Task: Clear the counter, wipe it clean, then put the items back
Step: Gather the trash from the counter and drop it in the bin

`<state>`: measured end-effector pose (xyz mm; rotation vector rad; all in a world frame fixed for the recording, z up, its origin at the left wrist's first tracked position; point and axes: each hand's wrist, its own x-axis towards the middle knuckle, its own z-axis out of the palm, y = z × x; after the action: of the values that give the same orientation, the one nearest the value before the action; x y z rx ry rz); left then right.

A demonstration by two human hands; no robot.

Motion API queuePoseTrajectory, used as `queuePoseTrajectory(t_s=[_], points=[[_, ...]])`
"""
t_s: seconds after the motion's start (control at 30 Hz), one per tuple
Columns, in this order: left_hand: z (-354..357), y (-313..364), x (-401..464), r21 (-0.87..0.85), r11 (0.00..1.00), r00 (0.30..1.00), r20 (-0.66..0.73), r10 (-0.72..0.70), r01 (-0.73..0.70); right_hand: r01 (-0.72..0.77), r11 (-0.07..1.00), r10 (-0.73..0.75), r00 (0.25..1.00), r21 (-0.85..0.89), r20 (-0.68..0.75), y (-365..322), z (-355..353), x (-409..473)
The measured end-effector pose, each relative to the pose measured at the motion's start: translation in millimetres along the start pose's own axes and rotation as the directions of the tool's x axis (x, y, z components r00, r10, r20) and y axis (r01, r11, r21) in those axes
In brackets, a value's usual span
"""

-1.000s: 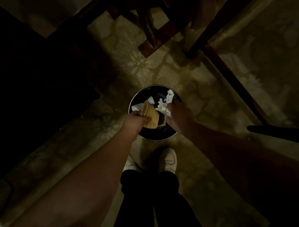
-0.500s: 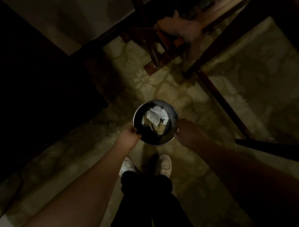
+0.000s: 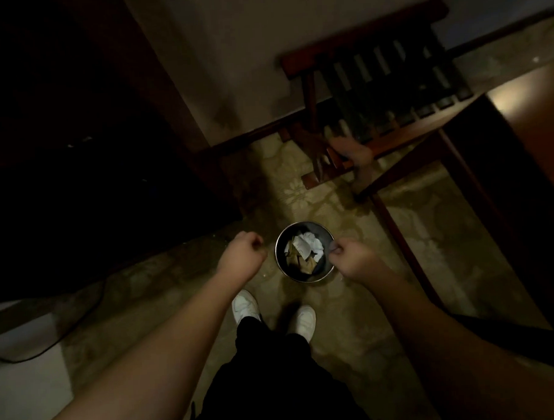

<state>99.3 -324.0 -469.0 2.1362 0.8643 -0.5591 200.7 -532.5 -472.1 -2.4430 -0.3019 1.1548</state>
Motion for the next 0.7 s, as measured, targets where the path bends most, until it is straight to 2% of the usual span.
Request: queuePoseTrajectory(t_s=[0.1,0.27,0.47,0.7], points=[[-32.5,13.3,-38.9,-0.057,0.998,0.997,-0.078,0.017,-0.021,0.042,0.999,-0.042,0.999,-0.005,0.004,-35.4,-20.2,-33.0],[-81.2,20.1,-103.4,-0.138,0.989,0.987,-0.161,0.022,-0.045,0.236,0.957,-0.244,0.969,-0.166,-0.027,-101.8,-54.8,-86.0],[-150.8,9.6,-172.6,-0.157,0.984,0.94,-0.339,0.028,-0.087,0.457,0.843,-0.465,0.884,-0.283,0.042,-171.4,-83.1,-137.1],[-231.1,-22.2,-246.5,-0.252,0.95,0.856,-0.517,0.028,-0.184,0.604,0.705,-0.614,0.782,-0.372,0.106,-251.2,-101.7,-182.1]])
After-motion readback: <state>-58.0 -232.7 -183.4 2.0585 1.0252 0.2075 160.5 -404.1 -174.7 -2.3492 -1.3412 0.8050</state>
